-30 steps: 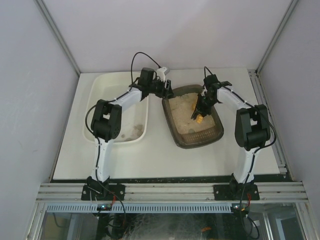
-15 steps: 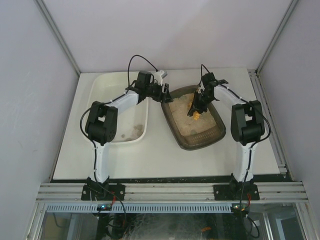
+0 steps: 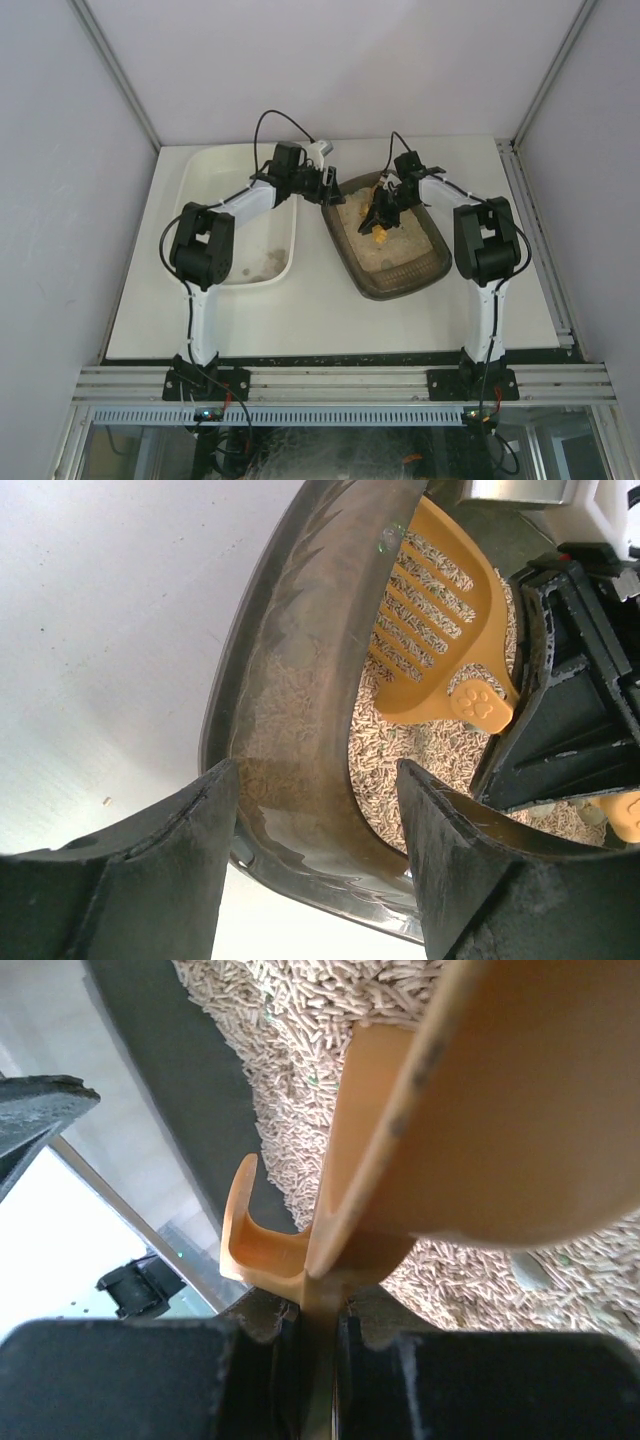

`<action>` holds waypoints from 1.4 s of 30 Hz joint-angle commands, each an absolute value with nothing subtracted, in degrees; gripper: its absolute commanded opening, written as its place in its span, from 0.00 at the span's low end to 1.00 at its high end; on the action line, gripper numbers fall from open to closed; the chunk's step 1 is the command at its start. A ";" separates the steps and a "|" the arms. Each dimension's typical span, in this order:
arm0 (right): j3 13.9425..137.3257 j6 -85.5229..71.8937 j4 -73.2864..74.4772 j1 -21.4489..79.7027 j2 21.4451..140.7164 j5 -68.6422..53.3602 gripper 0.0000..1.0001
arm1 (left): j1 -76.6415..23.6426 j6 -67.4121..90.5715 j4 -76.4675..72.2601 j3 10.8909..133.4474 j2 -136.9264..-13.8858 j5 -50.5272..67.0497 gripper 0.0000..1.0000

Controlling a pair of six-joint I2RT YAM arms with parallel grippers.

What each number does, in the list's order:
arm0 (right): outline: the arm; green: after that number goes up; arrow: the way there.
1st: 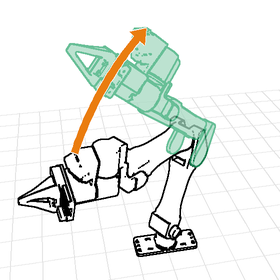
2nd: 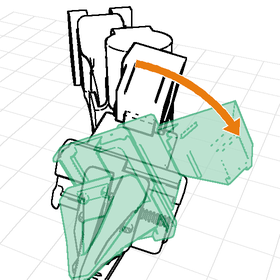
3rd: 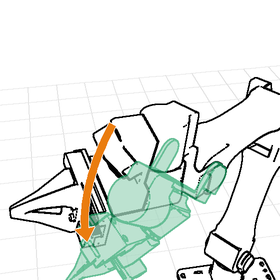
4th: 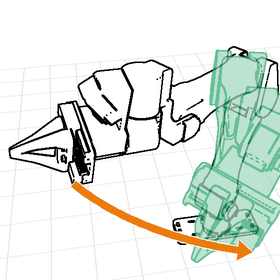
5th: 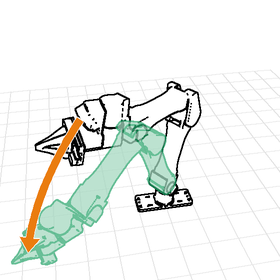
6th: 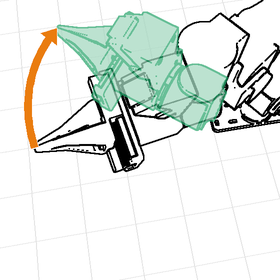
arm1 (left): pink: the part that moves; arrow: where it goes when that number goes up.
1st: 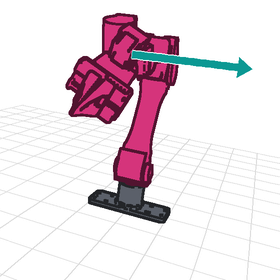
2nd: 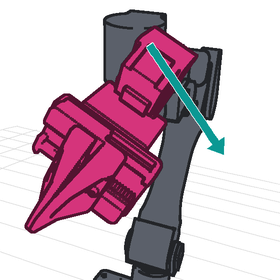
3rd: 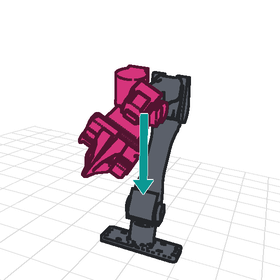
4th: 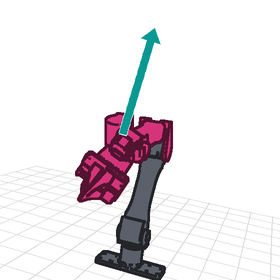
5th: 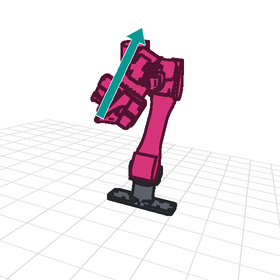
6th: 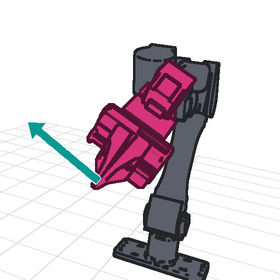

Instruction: Clean the litter box

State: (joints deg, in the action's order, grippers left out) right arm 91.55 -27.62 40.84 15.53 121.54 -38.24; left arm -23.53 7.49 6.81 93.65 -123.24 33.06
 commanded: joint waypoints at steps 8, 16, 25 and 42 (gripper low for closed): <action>75.54 -41.72 -0.32 16.96 117.70 -58.24 0.00 | -23.53 8.45 9.21 92.83 -120.99 36.57 0.68; 72.87 -48.55 -16.29 17.29 117.46 -64.34 0.00 | -23.38 8.00 9.58 92.55 -121.08 36.83 0.68; 70.93 -46.66 -20.18 16.50 119.54 -68.52 0.00 | -23.29 7.48 10.08 92.47 -121.28 37.35 0.68; 82.71 -23.53 22.18 16.63 123.73 -61.43 0.00 | -23.03 7.10 11.25 93.71 -121.51 37.49 0.68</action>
State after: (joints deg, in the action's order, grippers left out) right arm 79.11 -31.68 13.91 15.66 123.07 -65.65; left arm -22.31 7.70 7.88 93.65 -122.96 33.47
